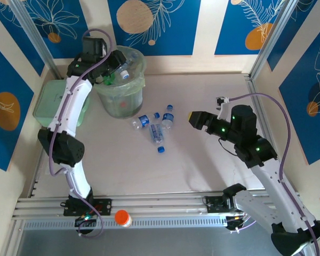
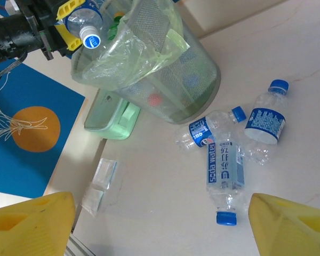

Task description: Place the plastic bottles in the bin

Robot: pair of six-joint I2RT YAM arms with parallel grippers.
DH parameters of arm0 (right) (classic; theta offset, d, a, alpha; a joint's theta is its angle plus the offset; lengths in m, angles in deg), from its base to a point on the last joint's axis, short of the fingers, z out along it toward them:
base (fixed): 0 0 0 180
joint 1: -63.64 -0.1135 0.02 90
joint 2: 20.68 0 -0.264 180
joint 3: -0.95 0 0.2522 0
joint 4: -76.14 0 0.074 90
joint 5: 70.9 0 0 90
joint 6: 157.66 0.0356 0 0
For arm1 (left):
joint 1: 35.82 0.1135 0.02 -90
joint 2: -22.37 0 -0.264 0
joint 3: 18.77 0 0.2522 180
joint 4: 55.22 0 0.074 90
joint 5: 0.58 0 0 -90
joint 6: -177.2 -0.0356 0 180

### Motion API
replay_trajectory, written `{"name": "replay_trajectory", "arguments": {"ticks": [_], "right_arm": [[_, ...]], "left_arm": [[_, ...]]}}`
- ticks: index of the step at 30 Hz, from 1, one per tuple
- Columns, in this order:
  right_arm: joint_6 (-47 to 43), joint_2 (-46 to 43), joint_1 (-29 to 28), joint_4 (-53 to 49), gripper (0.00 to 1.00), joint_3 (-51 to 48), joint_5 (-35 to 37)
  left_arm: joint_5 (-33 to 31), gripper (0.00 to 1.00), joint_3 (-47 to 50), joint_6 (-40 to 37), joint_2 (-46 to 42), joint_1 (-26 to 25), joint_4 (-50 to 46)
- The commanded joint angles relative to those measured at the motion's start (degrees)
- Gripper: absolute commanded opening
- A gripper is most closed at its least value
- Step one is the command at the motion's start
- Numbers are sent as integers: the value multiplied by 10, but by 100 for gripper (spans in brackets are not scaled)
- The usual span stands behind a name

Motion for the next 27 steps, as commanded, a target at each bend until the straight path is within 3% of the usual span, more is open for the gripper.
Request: {"name": "replay_trajectory", "arguments": {"ticks": [1,8,16,27], "right_arm": [[17,14,2,12,84,4,-2],[29,36,-8,20,84,11,2],[32,40,-14,21,84,0,5],[27,39,-16,15,84,4,5]], "left_arm": [[-24,27,-48,83,26,6,18],[-32,33,-66,161,69,6,37],[-72,42,-89,186,102,6,6],[-53,76,-97,187,109,9,2]]}}
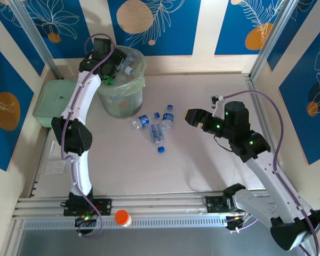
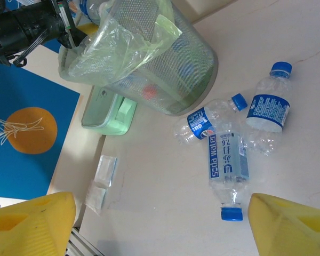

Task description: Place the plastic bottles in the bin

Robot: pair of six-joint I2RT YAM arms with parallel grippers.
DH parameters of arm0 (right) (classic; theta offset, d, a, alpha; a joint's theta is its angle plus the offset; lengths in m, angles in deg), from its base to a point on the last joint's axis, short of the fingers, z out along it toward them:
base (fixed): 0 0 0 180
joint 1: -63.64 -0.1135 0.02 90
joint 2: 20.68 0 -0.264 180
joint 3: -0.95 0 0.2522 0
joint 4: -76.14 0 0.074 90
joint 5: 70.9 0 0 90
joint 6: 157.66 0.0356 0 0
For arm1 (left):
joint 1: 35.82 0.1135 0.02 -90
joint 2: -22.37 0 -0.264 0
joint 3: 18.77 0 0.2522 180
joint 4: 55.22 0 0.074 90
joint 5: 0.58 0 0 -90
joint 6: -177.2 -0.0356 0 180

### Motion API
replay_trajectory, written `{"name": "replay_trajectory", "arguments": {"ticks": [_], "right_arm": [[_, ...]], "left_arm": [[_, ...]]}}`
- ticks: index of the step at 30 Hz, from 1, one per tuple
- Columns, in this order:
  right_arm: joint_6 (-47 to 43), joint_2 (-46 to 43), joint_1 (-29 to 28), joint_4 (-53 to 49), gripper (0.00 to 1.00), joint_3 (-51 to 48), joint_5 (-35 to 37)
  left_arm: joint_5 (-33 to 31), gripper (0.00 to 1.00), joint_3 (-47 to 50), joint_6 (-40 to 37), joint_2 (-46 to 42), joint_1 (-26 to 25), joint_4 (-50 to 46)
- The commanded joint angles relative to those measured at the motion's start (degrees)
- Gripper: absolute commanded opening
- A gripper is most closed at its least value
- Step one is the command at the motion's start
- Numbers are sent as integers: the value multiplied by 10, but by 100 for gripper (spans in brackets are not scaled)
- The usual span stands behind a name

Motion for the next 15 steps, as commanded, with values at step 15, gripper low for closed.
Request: {"name": "replay_trajectory", "arguments": {"ticks": [15], "right_arm": [[-21,-16,-11,-37,84,21,15]], "left_arm": [[-11,84,-36,-140,-110,13,-59]]}}
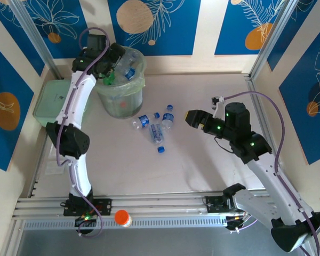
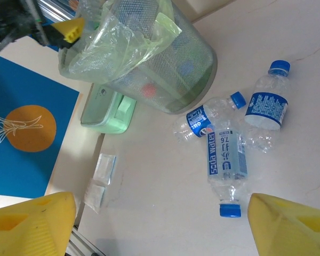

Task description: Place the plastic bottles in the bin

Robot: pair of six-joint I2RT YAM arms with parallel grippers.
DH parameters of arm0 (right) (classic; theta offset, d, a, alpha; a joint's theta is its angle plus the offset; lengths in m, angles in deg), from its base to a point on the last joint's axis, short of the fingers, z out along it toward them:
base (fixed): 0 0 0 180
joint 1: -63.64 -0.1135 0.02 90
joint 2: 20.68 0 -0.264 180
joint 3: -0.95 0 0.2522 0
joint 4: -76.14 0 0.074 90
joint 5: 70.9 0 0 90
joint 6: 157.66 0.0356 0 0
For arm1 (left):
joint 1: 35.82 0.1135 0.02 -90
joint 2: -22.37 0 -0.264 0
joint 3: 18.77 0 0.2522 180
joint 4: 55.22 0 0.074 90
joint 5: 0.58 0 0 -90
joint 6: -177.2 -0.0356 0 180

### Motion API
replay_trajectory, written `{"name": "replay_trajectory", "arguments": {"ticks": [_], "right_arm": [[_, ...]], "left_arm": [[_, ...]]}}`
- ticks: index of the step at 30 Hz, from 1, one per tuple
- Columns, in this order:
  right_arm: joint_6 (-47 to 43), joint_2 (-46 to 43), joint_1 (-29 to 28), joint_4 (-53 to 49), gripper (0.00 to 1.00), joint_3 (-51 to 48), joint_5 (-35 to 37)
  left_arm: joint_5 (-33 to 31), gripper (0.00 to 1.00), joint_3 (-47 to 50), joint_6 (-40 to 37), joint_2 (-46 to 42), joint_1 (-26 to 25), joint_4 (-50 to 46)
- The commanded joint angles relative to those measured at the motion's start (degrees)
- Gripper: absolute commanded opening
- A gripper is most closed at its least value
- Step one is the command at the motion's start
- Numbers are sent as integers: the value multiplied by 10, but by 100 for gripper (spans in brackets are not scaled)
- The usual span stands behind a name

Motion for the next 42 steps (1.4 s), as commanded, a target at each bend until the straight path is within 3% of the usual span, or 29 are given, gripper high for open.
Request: {"name": "replay_trajectory", "arguments": {"ticks": [1,5,10,14,22,32,42], "right_arm": [[-21,1,-7,-34,84,26,13],[-39,47,-17,-70,82,44,14],[-60,141,-34,-94,81,75,16],[-76,235,-45,-125,81,119,42],[-86,448,-56,-180,85,247,112],[-76,684,-55,-248,93,444,165],[-67,793,-37,-266,86,539,149]], "left_arm": [[-9,84,-22,-91,-68,11,-30],[39,82,60,-144,-147,2,-21],[103,80,364,-147,-323,-30,103],[92,79,534,-165,-428,-60,127],[46,79,719,-248,-590,-73,171],[41,79,720,-258,-579,-106,172],[8,79,708,-279,-574,-137,152]]}}
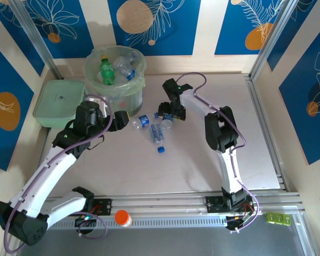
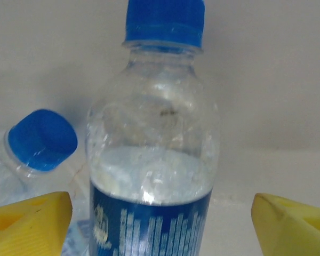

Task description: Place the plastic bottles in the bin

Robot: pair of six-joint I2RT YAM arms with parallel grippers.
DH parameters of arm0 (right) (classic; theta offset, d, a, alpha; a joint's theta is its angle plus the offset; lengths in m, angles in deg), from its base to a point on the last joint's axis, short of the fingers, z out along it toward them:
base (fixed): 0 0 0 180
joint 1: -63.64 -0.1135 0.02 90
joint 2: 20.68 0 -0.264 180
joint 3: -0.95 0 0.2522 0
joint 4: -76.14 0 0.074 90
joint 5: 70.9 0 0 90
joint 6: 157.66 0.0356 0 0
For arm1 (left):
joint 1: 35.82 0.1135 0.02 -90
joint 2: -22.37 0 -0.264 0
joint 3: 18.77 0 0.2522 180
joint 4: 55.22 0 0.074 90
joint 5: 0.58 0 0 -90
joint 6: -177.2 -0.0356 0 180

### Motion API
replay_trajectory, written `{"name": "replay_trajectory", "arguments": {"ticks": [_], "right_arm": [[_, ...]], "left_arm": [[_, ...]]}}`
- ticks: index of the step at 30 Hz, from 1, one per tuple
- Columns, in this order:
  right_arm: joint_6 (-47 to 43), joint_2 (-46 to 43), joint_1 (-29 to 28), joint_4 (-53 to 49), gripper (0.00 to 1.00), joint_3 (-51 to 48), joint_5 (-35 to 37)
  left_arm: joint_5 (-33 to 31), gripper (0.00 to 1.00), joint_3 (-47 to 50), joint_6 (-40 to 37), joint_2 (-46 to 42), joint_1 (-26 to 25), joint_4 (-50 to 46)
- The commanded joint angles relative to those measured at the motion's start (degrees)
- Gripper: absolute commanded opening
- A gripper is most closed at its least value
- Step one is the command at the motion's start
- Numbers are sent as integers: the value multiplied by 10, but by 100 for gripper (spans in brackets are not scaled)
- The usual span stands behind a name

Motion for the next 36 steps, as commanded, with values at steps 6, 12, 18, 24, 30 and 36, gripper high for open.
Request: {"name": "replay_trajectory", "arguments": {"ticks": [6,12,18,24,30,36], "right_arm": [[12,19,21,-6,72,10,-19],[16,-5,30,24,56,-32,-30],[9,-40,34,41,45,-70,-28],[8,-154,41,105,44,-166,-44],[-25,-321,36,210,44,-309,-113],[-75,-502,11,286,44,-444,-171]], "left_arm": [[-21,79,-20,-21,1,-9,-8],[-26,79,-19,-21,4,-9,-6],[-26,80,-17,-22,7,-3,-2],[1,80,-9,-21,8,3,18],[50,82,1,-16,19,3,42],[182,83,1,-3,27,-5,81]]}}
